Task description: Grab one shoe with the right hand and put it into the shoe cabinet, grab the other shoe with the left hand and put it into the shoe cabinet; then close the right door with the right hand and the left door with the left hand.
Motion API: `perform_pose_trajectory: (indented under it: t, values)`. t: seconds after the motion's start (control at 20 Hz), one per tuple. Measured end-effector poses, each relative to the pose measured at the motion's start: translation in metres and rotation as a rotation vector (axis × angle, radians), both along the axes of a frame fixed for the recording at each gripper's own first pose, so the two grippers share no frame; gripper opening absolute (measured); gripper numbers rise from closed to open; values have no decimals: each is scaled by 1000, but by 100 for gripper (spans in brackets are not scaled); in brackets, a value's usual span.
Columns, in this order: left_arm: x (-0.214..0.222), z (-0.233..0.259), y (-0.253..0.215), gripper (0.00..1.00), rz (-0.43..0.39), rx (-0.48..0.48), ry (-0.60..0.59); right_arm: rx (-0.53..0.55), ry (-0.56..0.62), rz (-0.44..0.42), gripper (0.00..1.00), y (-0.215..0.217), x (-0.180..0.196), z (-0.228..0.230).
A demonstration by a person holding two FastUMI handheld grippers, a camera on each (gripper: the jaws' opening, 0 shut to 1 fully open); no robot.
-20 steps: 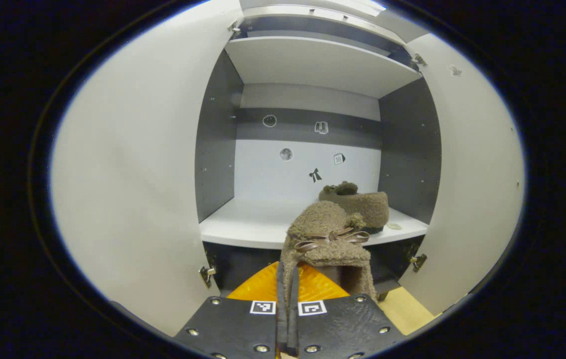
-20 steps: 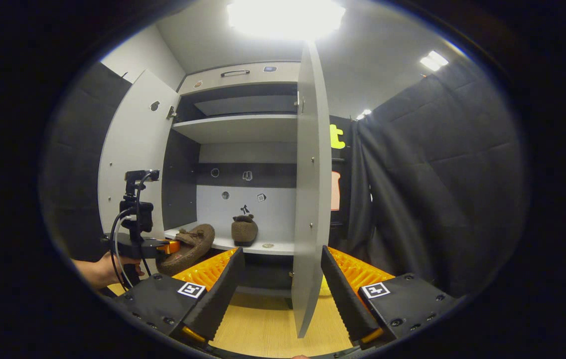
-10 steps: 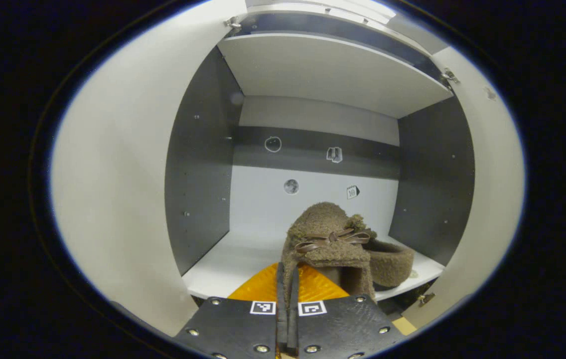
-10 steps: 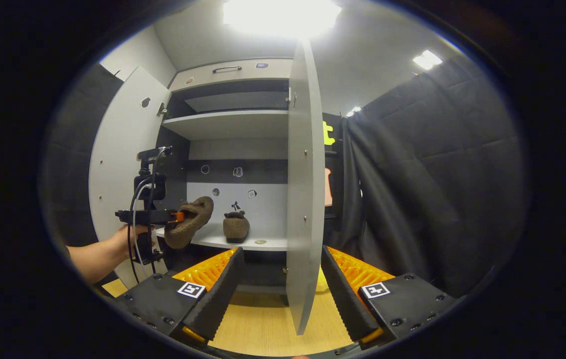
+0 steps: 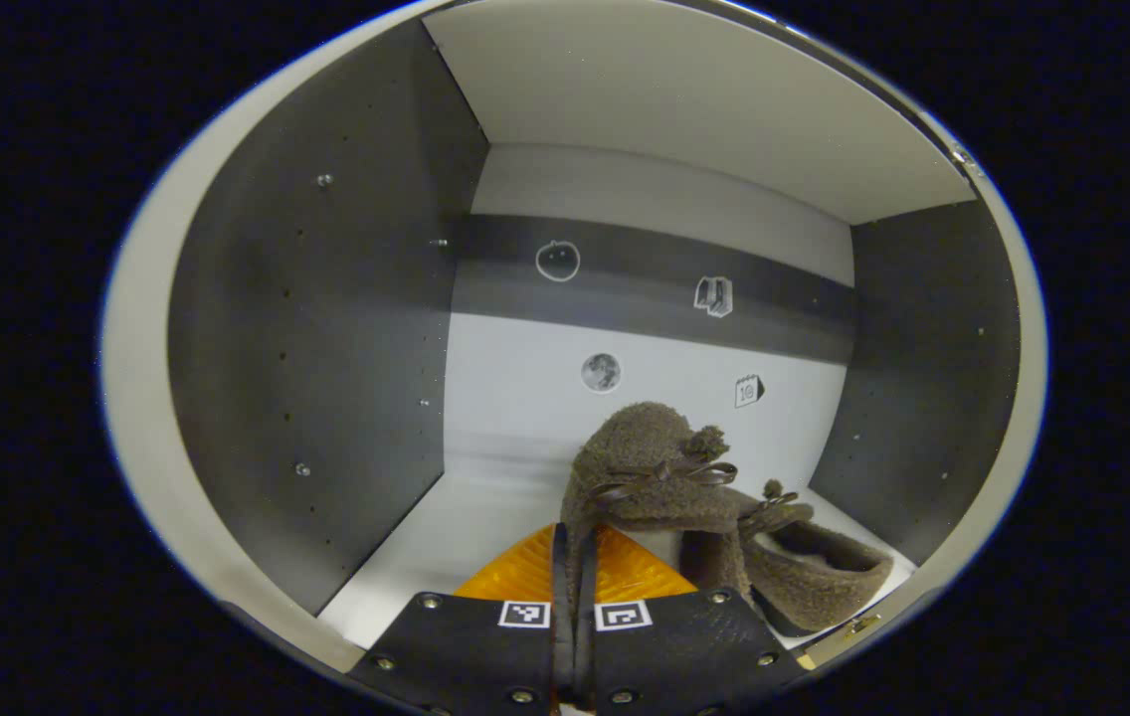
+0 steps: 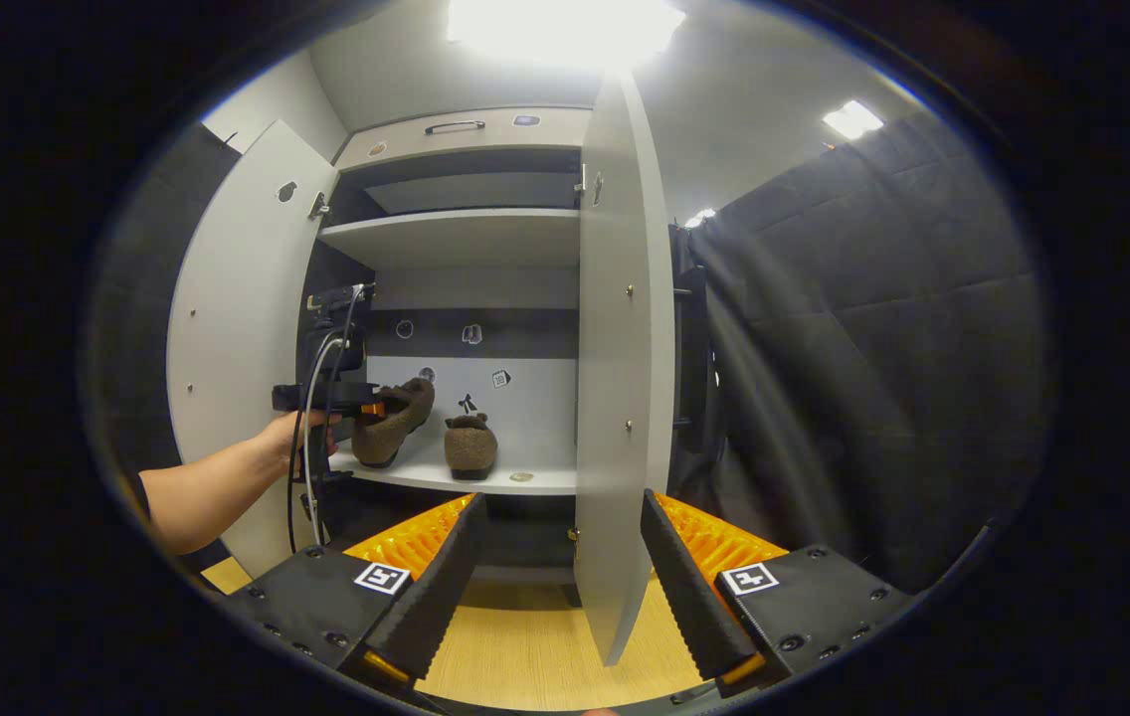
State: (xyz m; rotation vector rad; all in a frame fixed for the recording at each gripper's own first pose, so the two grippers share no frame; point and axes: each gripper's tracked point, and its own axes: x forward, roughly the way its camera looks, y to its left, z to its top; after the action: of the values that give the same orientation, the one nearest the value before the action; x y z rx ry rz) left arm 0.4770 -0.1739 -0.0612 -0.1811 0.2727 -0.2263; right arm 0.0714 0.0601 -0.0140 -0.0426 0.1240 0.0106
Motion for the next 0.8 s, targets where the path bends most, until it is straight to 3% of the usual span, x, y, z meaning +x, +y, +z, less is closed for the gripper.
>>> perform_pose_trajectory:
  t: [0.1,0.15,0.25,0.35,0.65,0.8]
  values:
    - [7,-17,0,7,5,22,47,-1,4,-5,98,5,3,-2]
    - [11,-18,-1,1,4,23,46,-1,8,-6,98,8,3,-4]
    - [12,-20,-3,1,-6,36,50,-6,14,-11,98,14,5,-7]
    - [14,-18,-7,9,-34,39,40,-8,20,-15,98,20,7,-9]
    - [-1,2,4,94,-32,76,-25,14,13,4,98,33,9,-7]
    - [-31,32,11,92,-32,52,-91,10,-5,38,97,36,7,0]
